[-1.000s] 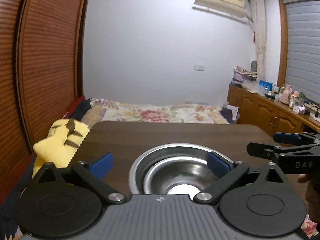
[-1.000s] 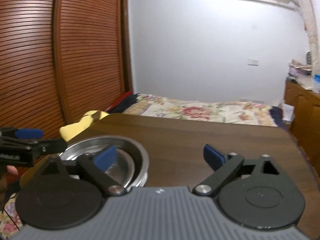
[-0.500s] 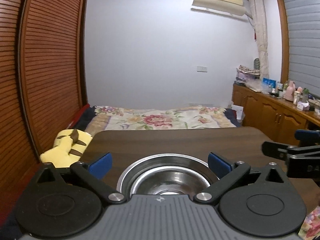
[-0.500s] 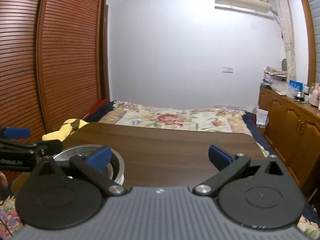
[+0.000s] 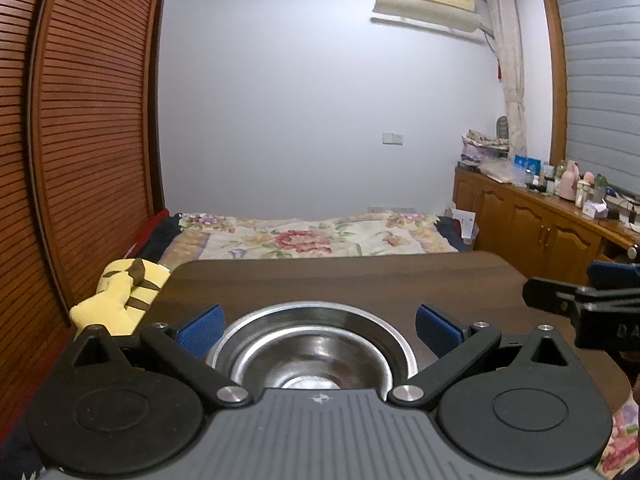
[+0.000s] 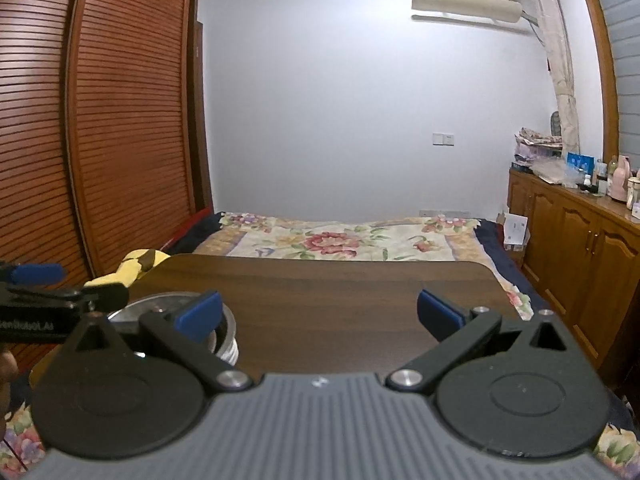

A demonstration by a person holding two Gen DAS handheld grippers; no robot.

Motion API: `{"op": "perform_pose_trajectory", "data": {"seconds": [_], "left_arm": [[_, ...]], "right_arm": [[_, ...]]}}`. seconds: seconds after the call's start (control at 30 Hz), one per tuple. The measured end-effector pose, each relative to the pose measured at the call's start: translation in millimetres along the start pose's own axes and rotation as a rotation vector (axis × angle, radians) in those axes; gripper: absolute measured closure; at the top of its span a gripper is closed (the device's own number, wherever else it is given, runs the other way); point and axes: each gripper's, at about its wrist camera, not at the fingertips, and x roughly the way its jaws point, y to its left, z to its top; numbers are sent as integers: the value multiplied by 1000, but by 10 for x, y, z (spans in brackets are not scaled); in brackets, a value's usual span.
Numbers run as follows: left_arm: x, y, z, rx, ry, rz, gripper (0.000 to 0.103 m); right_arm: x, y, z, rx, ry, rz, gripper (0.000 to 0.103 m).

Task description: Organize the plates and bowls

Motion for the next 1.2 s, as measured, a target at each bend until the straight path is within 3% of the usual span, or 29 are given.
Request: {"op": "perform_pose_trajectory", "data": {"seconds": [0.5,1.2], "left_arm": [[-43,-18,-175,24,30,67,0],[96,-51,-350,20,57,77,0]], "right_arm": [[-74,-36,-150,7,19,0,0],[35,-96,-319,22,52,-19,0]]}}
